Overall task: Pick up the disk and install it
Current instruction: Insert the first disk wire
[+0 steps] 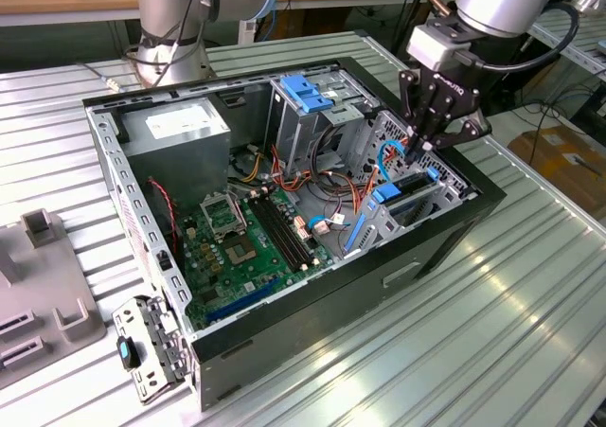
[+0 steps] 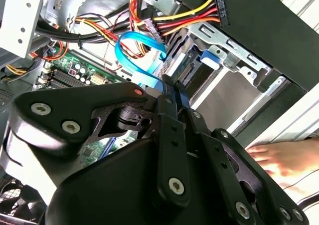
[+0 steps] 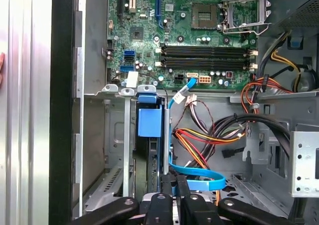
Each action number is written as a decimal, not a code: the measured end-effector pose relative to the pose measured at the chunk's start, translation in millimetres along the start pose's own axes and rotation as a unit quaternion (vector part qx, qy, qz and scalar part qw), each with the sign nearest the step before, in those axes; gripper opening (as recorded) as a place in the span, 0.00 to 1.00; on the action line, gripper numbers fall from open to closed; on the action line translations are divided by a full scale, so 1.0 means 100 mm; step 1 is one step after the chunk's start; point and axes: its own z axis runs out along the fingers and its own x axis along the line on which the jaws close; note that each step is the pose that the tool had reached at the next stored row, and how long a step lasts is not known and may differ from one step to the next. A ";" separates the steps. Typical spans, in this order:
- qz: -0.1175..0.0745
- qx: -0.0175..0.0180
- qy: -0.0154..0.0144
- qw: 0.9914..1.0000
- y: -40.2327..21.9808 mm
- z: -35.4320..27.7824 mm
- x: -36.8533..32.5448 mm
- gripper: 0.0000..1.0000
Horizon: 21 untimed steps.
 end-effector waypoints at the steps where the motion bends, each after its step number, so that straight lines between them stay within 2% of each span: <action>1: 0.000 0.001 0.000 1.000 0.001 0.000 0.011 0.16; 4: -0.001 0.005 0.000 1.000 0.005 0.001 0.045 0.16; 13: -0.001 0.005 0.000 1.000 0.006 0.001 0.049 0.16; 19: -0.001 0.005 0.000 1.000 0.007 0.001 0.093 0.16; 21: -0.001 0.005 0.000 1.000 0.008 0.002 0.130 0.16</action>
